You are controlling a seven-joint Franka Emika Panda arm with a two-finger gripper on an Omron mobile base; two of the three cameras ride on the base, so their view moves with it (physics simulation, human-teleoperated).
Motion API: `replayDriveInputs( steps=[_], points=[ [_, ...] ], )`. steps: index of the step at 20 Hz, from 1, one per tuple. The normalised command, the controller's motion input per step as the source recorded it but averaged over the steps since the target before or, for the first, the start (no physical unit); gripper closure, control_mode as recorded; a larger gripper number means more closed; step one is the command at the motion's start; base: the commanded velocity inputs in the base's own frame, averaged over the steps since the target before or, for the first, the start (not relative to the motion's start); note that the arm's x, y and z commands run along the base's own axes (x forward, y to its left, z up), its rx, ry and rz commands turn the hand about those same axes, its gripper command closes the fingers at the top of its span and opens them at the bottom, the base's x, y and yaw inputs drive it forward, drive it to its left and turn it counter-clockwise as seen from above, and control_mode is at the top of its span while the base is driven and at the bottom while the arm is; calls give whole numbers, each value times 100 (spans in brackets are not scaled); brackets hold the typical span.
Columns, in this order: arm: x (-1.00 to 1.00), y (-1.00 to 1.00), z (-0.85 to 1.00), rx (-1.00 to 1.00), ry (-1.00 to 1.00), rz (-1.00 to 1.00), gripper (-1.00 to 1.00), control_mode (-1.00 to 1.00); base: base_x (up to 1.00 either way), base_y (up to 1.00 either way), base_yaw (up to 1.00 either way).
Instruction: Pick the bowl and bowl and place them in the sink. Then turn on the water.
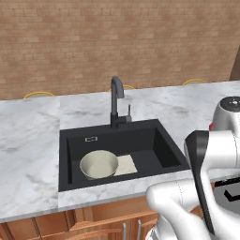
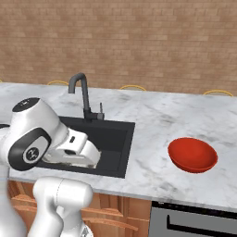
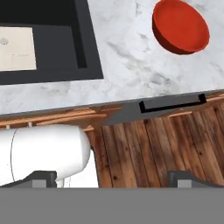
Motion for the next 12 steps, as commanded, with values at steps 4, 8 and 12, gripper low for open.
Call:
replayDriveInputs(
  steps=[4, 8, 12],
  points=[
    [19, -33, 0, -4, 0, 0, -100, -100, 0, 0, 0],
    [42, -36, 0, 0, 0, 1, -100, -100, 0, 0, 0],
    [49, -31, 0, 0, 0, 5, -100, -100, 0, 0, 0]
  ],
)
